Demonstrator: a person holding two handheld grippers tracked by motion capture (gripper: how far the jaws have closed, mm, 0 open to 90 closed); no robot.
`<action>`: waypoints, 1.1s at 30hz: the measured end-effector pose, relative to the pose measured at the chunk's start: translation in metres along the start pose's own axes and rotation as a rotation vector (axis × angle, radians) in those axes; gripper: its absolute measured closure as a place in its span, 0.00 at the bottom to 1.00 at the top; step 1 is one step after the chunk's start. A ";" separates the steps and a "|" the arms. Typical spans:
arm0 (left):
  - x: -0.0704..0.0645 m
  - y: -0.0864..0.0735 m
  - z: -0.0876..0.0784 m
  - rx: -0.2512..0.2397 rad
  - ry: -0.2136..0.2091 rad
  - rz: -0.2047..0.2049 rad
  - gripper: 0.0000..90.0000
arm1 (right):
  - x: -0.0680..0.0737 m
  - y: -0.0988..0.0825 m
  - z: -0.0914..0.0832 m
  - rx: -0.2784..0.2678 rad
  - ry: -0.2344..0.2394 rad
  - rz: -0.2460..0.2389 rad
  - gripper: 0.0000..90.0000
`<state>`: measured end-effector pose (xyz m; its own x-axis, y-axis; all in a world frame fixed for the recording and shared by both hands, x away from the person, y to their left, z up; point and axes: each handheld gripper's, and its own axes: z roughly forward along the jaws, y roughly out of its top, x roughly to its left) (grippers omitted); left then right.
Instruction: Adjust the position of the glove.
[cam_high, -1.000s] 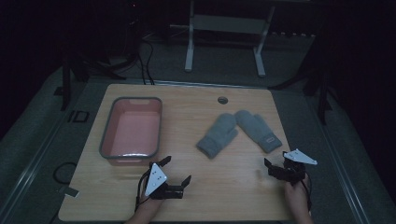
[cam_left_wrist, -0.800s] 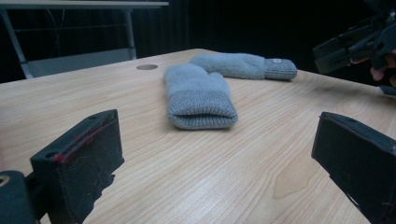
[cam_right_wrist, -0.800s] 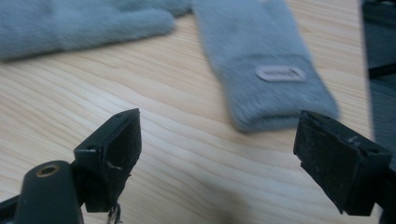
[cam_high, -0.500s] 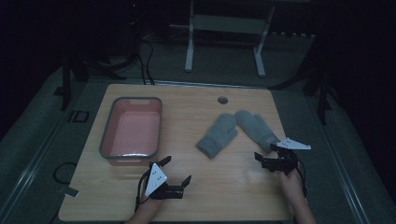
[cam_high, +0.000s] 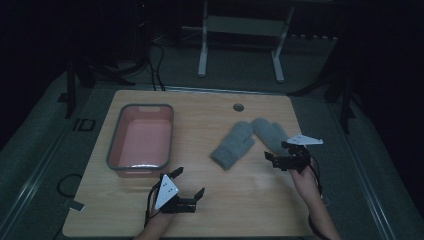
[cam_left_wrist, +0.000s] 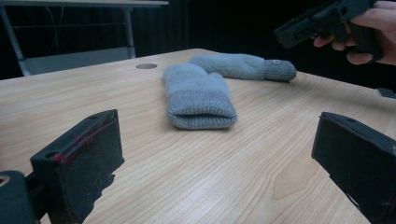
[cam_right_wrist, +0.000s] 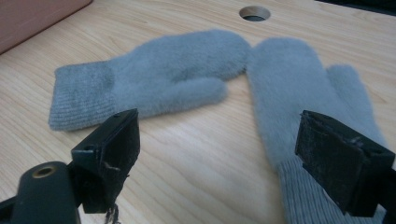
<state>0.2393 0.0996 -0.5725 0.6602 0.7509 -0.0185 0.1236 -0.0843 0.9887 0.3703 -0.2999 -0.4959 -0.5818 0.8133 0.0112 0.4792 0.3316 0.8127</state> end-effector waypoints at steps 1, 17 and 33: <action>0.000 0.000 0.000 0.000 0.000 0.000 0.02 | 0.000 0.002 0.001 0.006 0.000 -0.006 0.16; -0.001 0.000 0.000 0.002 -0.006 0.005 0.02 | 0.026 0.043 0.048 0.028 0.115 -0.084 0.21; -0.001 0.000 0.000 0.005 -0.006 0.009 0.02 | 0.039 0.055 0.113 0.103 0.120 -0.155 0.36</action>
<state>0.2390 0.0987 -0.5723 0.6655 0.7464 -0.0105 0.1210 -0.0940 0.9882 0.4478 -0.1961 -0.5169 -0.7248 0.6880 -0.0355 0.4384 0.5004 0.7466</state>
